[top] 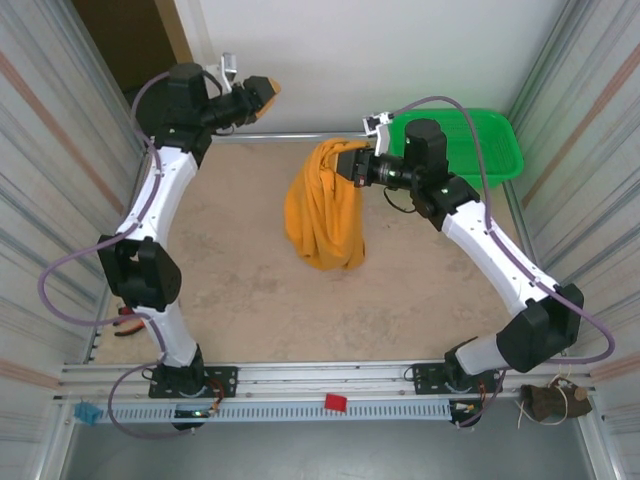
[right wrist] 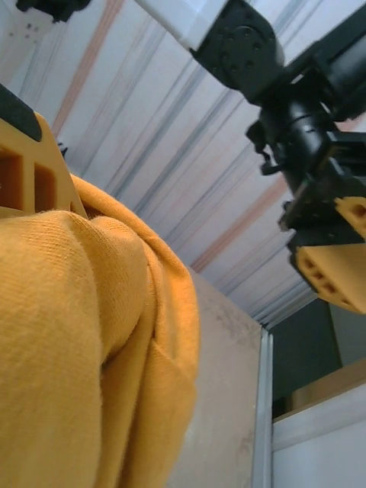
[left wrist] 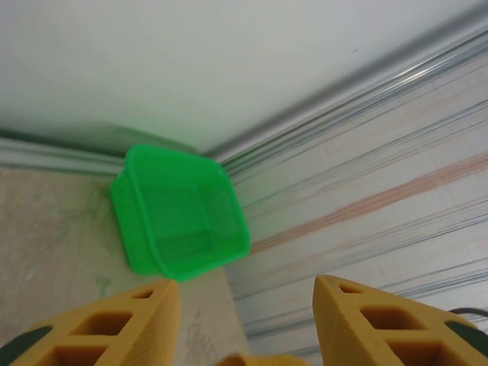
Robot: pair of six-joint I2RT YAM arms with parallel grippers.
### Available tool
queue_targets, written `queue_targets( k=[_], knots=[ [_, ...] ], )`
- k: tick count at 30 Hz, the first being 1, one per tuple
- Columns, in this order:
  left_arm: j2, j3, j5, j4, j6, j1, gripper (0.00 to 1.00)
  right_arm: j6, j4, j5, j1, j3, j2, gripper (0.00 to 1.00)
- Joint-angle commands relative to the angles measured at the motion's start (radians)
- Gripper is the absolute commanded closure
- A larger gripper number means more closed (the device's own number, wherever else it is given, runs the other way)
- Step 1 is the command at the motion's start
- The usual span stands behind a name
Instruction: Fold the inside-out t-shirt
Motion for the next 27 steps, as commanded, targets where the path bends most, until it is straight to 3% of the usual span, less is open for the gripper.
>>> queue_targets(
  k=[1, 3, 6, 9, 13, 22, 23, 27],
  knots=[
    [-0.21, -0.182, -0.035, 0.039, 0.087, -0.032, 0.48, 0.071, 0.074, 0.006, 0.008, -0.038, -0.025, 1.0],
    [-0.368, -0.404, -0.139, 0.066, 0.146, -0.091, 0.39, 0.084, 0.086, 0.04, 0.02, -0.076, -0.03, 1.0],
    [-0.55, -0.647, -0.327, 0.053, 0.229, -0.212, 0.35, 0.073, 0.083, 0.079, 0.05, -0.125, -0.034, 1.0],
    [-0.659, -0.867, -0.429, 0.175, 0.202, -0.301, 0.31, 0.074, 0.097, 0.113, 0.074, -0.179, -0.039, 1.0],
    [-0.657, -0.991, -0.452, 0.302, 0.154, -0.343, 0.29, 0.086, 0.123, 0.138, 0.101, -0.247, -0.047, 1.0],
    [-0.511, -0.997, -0.409, 0.376, 0.164, -0.378, 0.32, 0.12, 0.171, 0.165, 0.134, -0.327, -0.068, 1.0],
    [-0.5, -1.002, -0.4, 0.392, 0.162, -0.379, 0.36, 0.12, 0.169, 0.165, 0.134, -0.327, -0.068, 1.0],
    [-0.494, -1.032, -0.411, 0.429, 0.159, -0.373, 0.77, 0.116, 0.157, 0.152, 0.127, -0.332, -0.085, 1.0]
  ],
)
